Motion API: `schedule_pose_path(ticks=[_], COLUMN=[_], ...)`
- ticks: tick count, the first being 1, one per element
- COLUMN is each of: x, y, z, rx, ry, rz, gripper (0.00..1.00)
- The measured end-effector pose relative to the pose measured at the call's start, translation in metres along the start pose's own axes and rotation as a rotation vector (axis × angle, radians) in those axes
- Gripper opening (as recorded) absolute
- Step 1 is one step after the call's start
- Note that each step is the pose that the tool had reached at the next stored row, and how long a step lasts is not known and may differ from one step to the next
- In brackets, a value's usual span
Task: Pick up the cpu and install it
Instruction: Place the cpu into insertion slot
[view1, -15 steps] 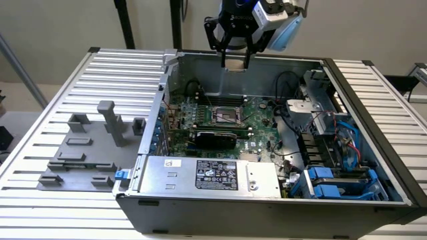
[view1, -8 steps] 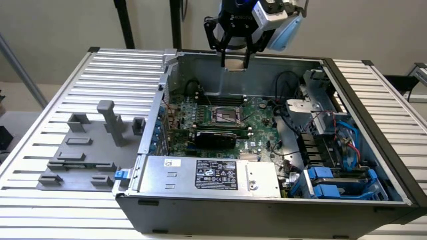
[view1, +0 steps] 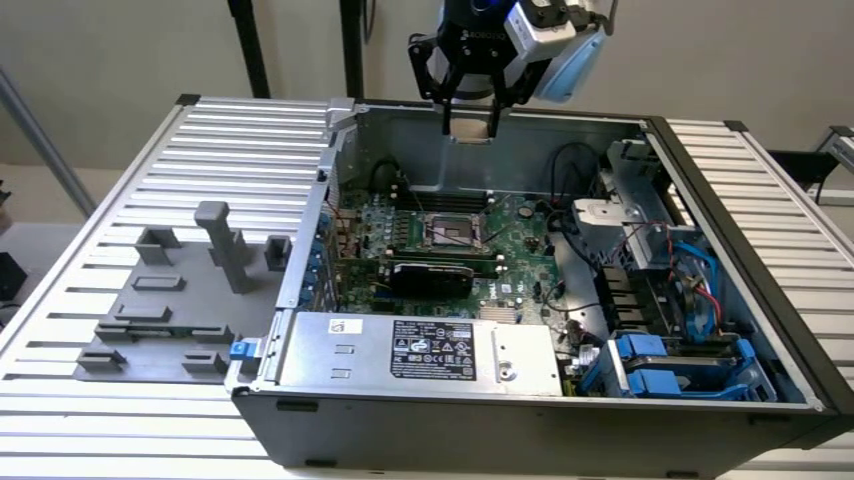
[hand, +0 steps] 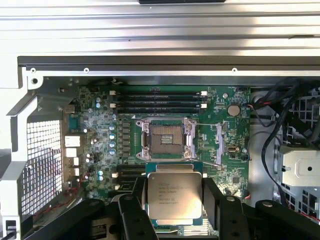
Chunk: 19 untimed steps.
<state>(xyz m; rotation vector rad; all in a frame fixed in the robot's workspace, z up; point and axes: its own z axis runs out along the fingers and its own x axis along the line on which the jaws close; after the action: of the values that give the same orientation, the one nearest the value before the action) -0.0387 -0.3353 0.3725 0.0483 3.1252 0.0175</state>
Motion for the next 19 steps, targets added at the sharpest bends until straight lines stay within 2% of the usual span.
schedule_pose_path(ticks=[4, 19], x=[0.0, 0.0], y=[0.0, 0.0], z=[0.0001, 0.0026], rx=[0.0004, 0.0048], ry=[-0.0004, -0.0035], rz=[0.032, 0.303], gripper=[0.55, 0.55])
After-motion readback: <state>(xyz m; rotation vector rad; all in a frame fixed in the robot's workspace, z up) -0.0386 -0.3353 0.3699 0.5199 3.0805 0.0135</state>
